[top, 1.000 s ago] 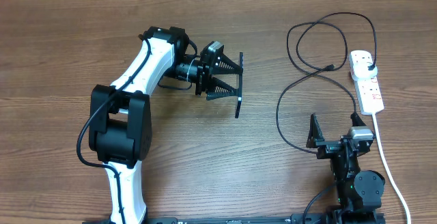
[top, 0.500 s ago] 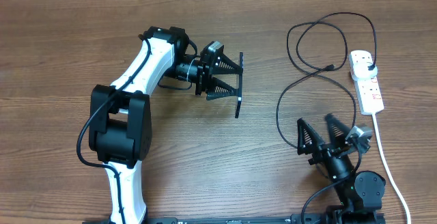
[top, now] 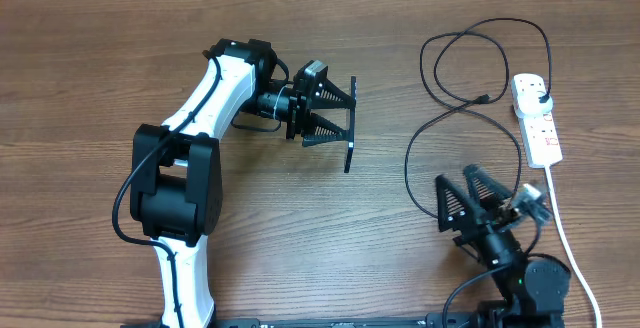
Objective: Plug charger to phone and switch on socket
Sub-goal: 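Move the right gripper toward the phone held by the left gripper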
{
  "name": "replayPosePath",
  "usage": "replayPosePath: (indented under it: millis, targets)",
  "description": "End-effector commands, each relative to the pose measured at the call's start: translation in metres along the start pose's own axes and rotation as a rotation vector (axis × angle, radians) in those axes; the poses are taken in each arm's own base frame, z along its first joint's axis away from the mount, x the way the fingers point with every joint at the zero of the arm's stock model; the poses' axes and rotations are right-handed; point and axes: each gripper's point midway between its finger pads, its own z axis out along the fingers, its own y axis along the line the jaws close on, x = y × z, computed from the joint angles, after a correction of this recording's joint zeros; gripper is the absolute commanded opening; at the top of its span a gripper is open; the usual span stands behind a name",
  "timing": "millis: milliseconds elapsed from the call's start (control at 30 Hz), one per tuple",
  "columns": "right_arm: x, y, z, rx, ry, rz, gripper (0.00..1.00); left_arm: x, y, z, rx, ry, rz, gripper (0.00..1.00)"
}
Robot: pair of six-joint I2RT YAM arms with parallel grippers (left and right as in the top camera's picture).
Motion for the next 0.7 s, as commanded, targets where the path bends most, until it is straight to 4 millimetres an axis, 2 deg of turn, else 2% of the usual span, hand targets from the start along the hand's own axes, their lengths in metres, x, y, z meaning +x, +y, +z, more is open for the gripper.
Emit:
replayPosePath:
  millis: [0, 167, 400, 533, 667]
  targets:
    - [-0.006, 0.02, -0.006, -0.004, 0.088, -0.179, 1.0, -0.003, -0.015, -0.003, 0.063, 0.0, 0.014, 0.47]
    - [-0.023, 0.038, -0.013, 0.066, 0.198, -0.193, 1.0, -0.003, -0.015, -0.003, 0.063, 0.0, 0.014, 0.47]
    - [-0.046, 0.072, 0.0, 0.053, 0.315, -0.152, 0.99, -0.003, -0.015, -0.003, 0.063, 0.0, 0.015, 0.48]
    - [-0.045, 0.094, 0.013, -0.007, 0.38, -0.152, 0.99, -0.003, -0.015, -0.003, 0.063, 0.0, 0.015, 0.48]
    - [-0.028, 0.106, 0.024, -0.027, 0.457, -0.159, 0.99, -0.003, -0.015, -0.003, 0.063, 0.0, 0.015, 0.48]
